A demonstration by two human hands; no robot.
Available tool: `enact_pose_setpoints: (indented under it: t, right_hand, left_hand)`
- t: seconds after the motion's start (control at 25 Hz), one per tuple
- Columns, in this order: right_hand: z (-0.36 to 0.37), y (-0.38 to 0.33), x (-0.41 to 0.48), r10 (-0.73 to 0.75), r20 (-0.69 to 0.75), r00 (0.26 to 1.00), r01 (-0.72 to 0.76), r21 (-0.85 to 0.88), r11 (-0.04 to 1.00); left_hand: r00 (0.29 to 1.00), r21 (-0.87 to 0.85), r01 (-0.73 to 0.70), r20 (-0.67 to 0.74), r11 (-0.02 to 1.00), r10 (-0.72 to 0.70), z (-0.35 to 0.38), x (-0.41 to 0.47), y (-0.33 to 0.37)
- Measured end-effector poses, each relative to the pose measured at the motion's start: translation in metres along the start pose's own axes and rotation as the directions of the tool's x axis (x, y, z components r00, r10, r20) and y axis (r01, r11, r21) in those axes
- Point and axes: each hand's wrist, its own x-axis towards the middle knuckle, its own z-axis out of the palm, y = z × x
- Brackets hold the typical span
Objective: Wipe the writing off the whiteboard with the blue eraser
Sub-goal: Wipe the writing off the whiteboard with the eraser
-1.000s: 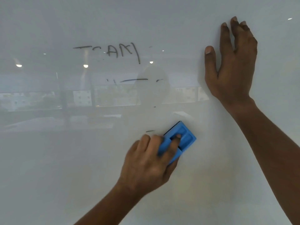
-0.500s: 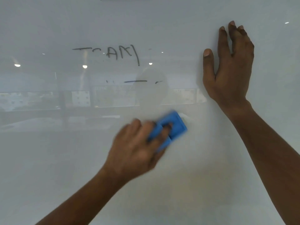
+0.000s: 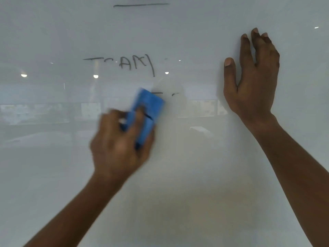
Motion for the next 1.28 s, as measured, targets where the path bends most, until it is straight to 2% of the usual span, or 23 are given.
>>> enact_pose_setpoints:
  t: [0.04, 0.08, 0.12, 0.16, 0.2, 0.24, 0.28, 0.32, 0.36, 0.4, 0.44, 0.48, 0.52, 0.56, 0.64, 0.76, 0.84, 0.92, 1.0, 1.04, 1.12, 1.2, 1.28]
  right_hand:
    - [0.0, 0.0, 0.0, -0.005, 0.001, 1.0, 0.005, 0.002, 1.0]
    - [0.0, 0.0, 0.0, -0.011, 0.004, 1.0, 0.011, 0.005, 1.0]
    - [-0.001, 0.001, 0.0, -0.016, 0.007, 1.0, 0.016, 0.009, 1.0]
    - [-0.001, 0.001, 0.0, -0.02, 0.009, 1.0, 0.02, 0.014, 1.0]
    - [-0.001, 0.002, 0.0, -0.025, 0.01, 1.0, 0.025, 0.022, 0.999]
    - [-0.001, 0.002, 0.0, -0.03, 0.009, 1.0, 0.029, 0.029, 0.999]
    - [-0.001, 0.004, 0.0, -0.03, 0.012, 0.999, 0.03, 0.03, 0.999]
    - [-0.002, 0.005, 0.0, -0.031, 0.012, 0.999, 0.031, 0.033, 0.999]
    - [-0.002, 0.004, 0.0, -0.033, 0.01, 0.999, 0.033, 0.035, 0.999]
    - [-0.002, 0.003, 0.0, -0.031, 0.011, 0.999, 0.031, 0.037, 0.999]
    - [-0.001, 0.002, 0.0, -0.027, 0.008, 1.0, 0.026, 0.035, 0.999]
    - [-0.001, 0.001, 0.0, -0.022, 0.005, 1.0, 0.022, 0.03, 0.999]
    - [-0.001, 0.0, 0.0, -0.017, 0.002, 1.0, 0.017, 0.024, 1.0]
    - [-0.001, -0.001, 0.0, -0.013, 0.002, 1.0, 0.013, 0.02, 1.0]
    - [0.0, -0.001, 0.0, -0.005, 0.004, 1.0, 0.005, 0.018, 1.0]
    - [0.001, 0.001, 0.001, -0.012, -0.007, 1.0, 0.012, 0.04, 0.999]
    - [0.002, 0.005, 0.0, -0.025, -0.025, 0.999, 0.027, 0.062, 0.998]
    - [0.001, 0.006, 0.0, -0.038, -0.037, 0.999, 0.041, 0.081, 0.996]
    - [0.001, 0.006, 0.0, -0.042, -0.03, 0.999, 0.044, 0.088, 0.995]
    - [0.0, 0.004, 0.001, -0.037, -0.025, 0.999, 0.039, 0.085, 0.996]
    - [0.001, 0.001, 0.0, -0.02, -0.011, 1.0, 0.021, 0.061, 0.998]
    - [0.001, 0.001, 0.001, -0.01, -0.007, 1.0, 0.01, 0.031, 0.999]
    - [0.002, 0.0, 0.001, -0.011, -0.005, 1.0, 0.011, 0.015, 1.0]
  left_hand:
    - [0.974, -0.088, -0.22, 0.038, 0.972, 0.224, -0.001, -0.017, 0.011]
    - [0.902, -0.181, -0.403, 0.085, 0.897, 0.423, -0.002, -0.029, 0.017]
    - [0.827, -0.255, -0.508, 0.122, 0.822, 0.549, -0.003, -0.033, 0.018]
    - [0.799, -0.291, -0.536, 0.128, 0.793, 0.587, -0.003, -0.03, 0.015]
    - [0.835, -0.271, -0.497, 0.11, 0.825, 0.539, -0.002, -0.022, 0.008]
    - [0.909, -0.199, -0.39, 0.074, 0.899, 0.411, 0.0, -0.012, -0.001]
    - [0.978, -0.094, -0.206, 0.021, 0.974, 0.209, 0.001, 0.0, -0.014]
    - [0.998, 0.011, 0.043, -0.044, 0.999, -0.042, 0.001, 0.014, -0.032]
    - [0.951, 0.085, 0.301, -0.093, 0.95, -0.293, -0.002, 0.028, -0.055]
    - [0.855, 0.105, 0.517, -0.107, 0.85, -0.507, -0.005, 0.043, -0.075]
    - [0.745, 0.091, 0.666, -0.109, 0.74, -0.658, -0.009, 0.054, -0.089]
    - [0.662, 0.083, 0.75, -0.113, 0.657, -0.741, -0.01, 0.062, -0.094]
    - [0.622, 0.091, 0.783, -0.126, 0.615, -0.773, -0.007, 0.067, -0.09]
    - [0.623, 0.097, 0.782, -0.135, 0.615, -0.771, -0.003, 0.071, -0.077]
    - [0.733, 0.059, 0.679, -0.117, 0.732, -0.67, 0.007, 0.076, -0.032]
    - [0.952, -0.037, 0.301, -0.048, 0.953, -0.302, 0.023, 0.083, 0.039]
    - [0.999, -0.103, 0.054, 0.011, 0.993, -0.053, 0.026, 0.086, 0.062]
    - [1.0, -0.084, -0.019, 0.01, 0.996, 0.02, 0.025, 0.089, 0.046]
    - [0.984, 0.009, 0.174, -0.042, 0.985, -0.174, 0.019, 0.095, -0.001]
    - [0.942, 0.051, 0.334, -0.062, 0.941, -0.331, 0.013, 0.101, -0.028]
    - [0.794, 0.066, 0.607, -0.063, 0.792, -0.604, -0.003, 0.113, -0.073]
    - [0.706, 0.066, 0.708, -0.1, 0.703, -0.702, -0.005, 0.121, -0.082]
    - [0.735, 0.073, 0.678, -0.092, 0.731, -0.672, 0.007, 0.121, -0.054]
